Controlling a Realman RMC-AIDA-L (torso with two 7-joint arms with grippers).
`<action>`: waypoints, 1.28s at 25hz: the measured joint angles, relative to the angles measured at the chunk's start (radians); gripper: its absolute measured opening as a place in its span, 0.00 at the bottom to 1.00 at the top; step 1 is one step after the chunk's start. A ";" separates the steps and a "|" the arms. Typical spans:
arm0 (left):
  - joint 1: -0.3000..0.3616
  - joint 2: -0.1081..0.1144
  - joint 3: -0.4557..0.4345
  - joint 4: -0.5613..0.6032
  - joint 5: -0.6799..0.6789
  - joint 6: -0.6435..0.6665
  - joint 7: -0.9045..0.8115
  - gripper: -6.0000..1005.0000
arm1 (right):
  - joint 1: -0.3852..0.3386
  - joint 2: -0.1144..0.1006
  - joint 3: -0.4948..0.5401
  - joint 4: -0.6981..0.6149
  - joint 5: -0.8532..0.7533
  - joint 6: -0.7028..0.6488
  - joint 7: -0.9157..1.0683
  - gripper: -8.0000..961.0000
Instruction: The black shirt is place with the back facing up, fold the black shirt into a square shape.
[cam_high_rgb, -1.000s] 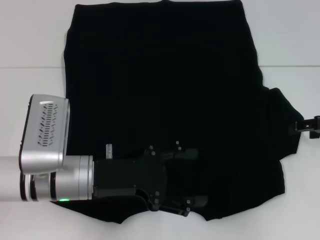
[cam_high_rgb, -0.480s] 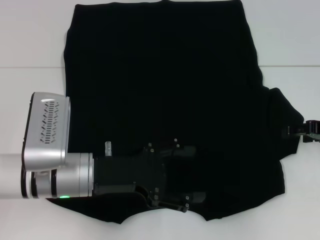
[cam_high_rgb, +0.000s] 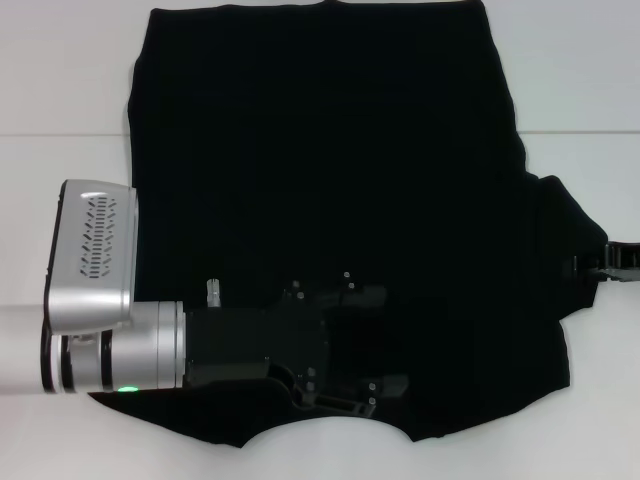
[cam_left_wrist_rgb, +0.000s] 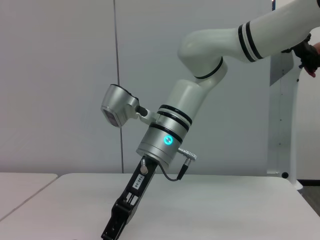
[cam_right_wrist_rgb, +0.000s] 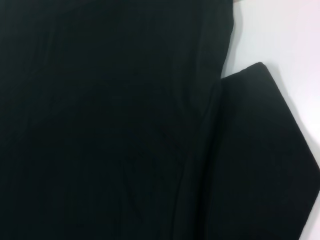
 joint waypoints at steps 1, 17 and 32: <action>0.000 0.000 -0.001 0.000 0.000 0.000 -0.001 0.92 | 0.000 0.001 -0.006 -0.001 0.000 0.003 0.001 0.57; 0.001 0.000 -0.012 0.001 -0.001 0.000 -0.002 0.91 | -0.020 -0.014 -0.001 -0.035 0.005 -0.035 0.004 0.30; -0.004 0.000 -0.012 0.001 0.000 0.001 -0.010 0.90 | -0.027 -0.009 0.002 -0.028 0.000 -0.025 0.004 0.38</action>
